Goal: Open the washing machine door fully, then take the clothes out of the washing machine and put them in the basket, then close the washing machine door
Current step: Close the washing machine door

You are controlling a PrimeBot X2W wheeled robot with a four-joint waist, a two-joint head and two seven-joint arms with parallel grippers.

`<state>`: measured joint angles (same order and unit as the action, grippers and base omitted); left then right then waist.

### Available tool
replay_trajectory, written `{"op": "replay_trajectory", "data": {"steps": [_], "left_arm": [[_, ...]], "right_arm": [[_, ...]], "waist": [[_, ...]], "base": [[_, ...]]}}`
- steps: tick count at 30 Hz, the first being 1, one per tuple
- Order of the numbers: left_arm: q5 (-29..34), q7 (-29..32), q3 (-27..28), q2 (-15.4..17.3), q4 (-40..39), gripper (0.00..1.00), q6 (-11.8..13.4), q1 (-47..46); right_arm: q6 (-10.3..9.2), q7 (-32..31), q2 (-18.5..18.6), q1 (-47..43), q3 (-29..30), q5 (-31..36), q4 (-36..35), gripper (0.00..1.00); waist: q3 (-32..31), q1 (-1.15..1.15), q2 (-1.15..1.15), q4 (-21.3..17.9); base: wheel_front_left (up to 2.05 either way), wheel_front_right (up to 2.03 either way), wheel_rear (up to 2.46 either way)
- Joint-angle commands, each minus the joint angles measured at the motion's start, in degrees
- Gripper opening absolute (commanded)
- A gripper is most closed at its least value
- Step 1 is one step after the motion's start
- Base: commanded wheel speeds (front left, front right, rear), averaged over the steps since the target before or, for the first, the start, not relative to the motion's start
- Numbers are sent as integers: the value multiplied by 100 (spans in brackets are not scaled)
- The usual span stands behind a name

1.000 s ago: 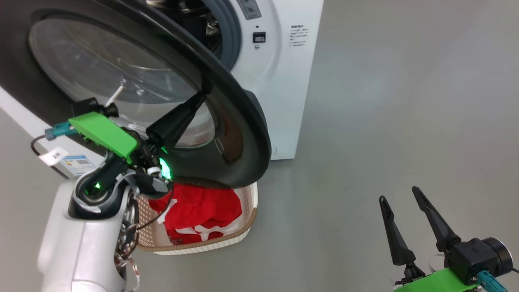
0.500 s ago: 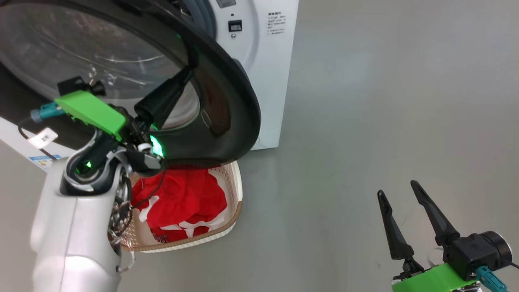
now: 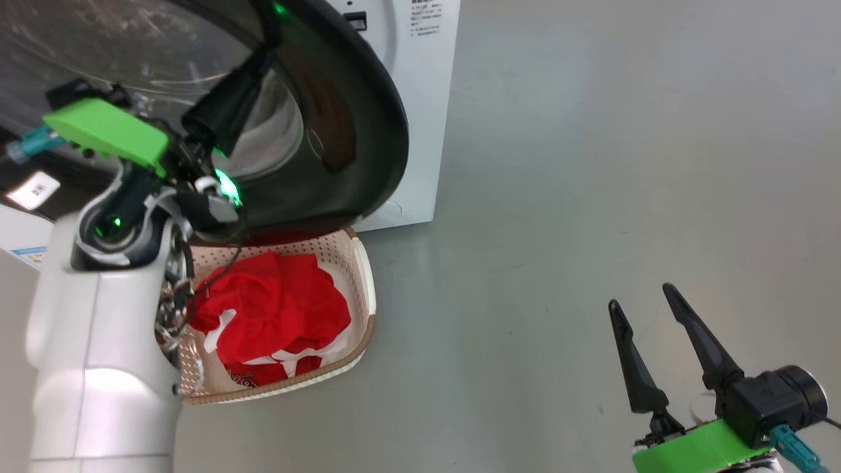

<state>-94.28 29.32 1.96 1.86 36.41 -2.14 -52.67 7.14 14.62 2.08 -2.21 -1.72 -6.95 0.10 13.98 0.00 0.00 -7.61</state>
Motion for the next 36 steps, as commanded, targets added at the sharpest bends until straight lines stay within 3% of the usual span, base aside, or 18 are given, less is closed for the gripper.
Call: {"op": "replay_trajectory", "data": {"steps": [1,23,32,36], "left_arm": [[33,-81,159,178,-84,0,-85,-232],[170,-411,83,139,479,0,-333,-664],[266,-630,-39,120,32,0,-464,-117],[307,-861,-104,111,-264,0,-412,266]], "right_arm": [[35,21,79,196,-146,20,-125,100],[35,36,79,308,-159,-95,-19,100],[35,37,79,282,-112,-138,-1,100],[35,37,79,250,-111,-151,8,100]], "waist": [[26,0,0,-28],[121,0,0,-86],[-30,0,0,87],[-134,0,0,200]], "base": [[0,0,0],[0,0,0],[0,0,0],[0,0,0]]}}
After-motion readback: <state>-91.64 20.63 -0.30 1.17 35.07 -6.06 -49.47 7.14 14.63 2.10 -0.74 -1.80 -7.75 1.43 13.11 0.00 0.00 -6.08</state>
